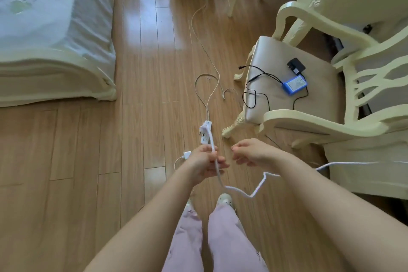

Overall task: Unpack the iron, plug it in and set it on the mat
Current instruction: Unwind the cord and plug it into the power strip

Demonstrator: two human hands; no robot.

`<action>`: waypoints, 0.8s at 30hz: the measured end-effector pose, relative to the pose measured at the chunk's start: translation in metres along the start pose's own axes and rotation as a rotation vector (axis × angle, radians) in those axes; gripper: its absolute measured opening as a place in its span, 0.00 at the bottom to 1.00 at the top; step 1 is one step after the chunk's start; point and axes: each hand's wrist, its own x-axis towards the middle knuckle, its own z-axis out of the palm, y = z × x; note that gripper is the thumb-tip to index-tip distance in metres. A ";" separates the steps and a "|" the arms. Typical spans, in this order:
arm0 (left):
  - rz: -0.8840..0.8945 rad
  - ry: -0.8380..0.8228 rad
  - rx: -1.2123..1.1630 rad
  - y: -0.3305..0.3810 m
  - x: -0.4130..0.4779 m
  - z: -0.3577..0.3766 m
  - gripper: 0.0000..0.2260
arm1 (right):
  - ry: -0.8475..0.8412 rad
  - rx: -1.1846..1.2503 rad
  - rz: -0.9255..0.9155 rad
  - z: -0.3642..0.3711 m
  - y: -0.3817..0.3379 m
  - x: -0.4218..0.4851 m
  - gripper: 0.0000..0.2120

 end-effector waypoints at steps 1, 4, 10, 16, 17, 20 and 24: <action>0.041 -0.002 0.094 -0.003 0.000 0.002 0.07 | 0.024 0.178 0.037 0.008 -0.005 0.015 0.17; 0.145 -0.064 0.244 -0.014 0.006 0.002 0.09 | -0.061 0.671 0.111 0.021 -0.023 0.056 0.23; 0.269 -0.104 0.545 -0.043 0.031 -0.012 0.08 | -0.091 1.230 0.179 0.002 -0.049 0.147 0.28; 0.285 -0.037 0.782 -0.078 0.090 -0.038 0.08 | 0.056 0.954 0.274 0.013 -0.020 0.226 0.13; 0.275 -0.017 0.805 -0.086 0.105 -0.042 0.08 | 0.095 0.880 0.254 0.015 -0.014 0.239 0.13; 0.240 0.036 0.870 -0.111 0.155 -0.053 0.08 | 0.209 0.645 0.172 0.019 0.008 0.272 0.15; 0.195 0.069 0.965 -0.127 0.233 -0.069 0.17 | 0.291 0.402 0.010 0.017 0.026 0.320 0.11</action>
